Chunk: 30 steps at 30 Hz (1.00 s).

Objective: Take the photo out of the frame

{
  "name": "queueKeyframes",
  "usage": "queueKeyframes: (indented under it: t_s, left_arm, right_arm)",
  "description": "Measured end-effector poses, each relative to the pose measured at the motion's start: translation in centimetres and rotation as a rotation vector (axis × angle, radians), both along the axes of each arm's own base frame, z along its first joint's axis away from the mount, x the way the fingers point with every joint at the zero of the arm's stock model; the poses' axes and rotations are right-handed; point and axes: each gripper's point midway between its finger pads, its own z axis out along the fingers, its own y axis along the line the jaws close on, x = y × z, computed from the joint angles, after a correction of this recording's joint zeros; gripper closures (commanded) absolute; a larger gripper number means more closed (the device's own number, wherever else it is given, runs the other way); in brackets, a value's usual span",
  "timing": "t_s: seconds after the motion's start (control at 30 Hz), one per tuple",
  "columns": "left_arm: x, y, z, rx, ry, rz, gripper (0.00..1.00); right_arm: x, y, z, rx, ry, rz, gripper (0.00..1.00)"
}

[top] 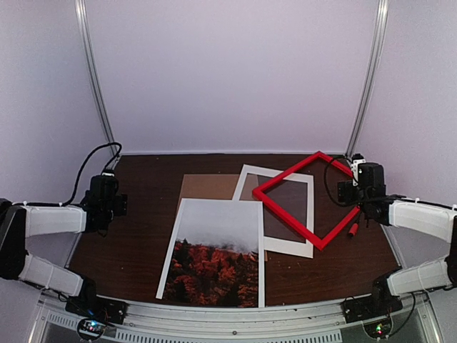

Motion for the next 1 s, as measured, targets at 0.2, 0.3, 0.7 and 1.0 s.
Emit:
queueKeyframes:
  t_s: [0.2,0.3,0.7,1.0]
  left_arm:
    - [1.3,0.2,-1.7,-0.032,-0.031,-0.047,0.05]
    - [1.5,0.1,-2.2,-0.053,-0.062,-0.074,0.05]
    - [2.4,-2.0,-3.0,-0.062,-0.155,-0.231,0.04]
    - [3.2,-1.4,-3.0,-0.082,-0.193,-0.242,0.03]
  right_arm:
    - [0.3,-0.9,-1.9,0.002,-0.044,0.012,0.0]
    - [1.1,-1.4,-1.8,0.015,-0.079,0.006,0.0]
    - [3.1,-1.9,-4.3,0.056,-0.118,0.029,0.0]
    - [3.9,-1.6,-4.2,0.063,-0.186,0.057,0.0]
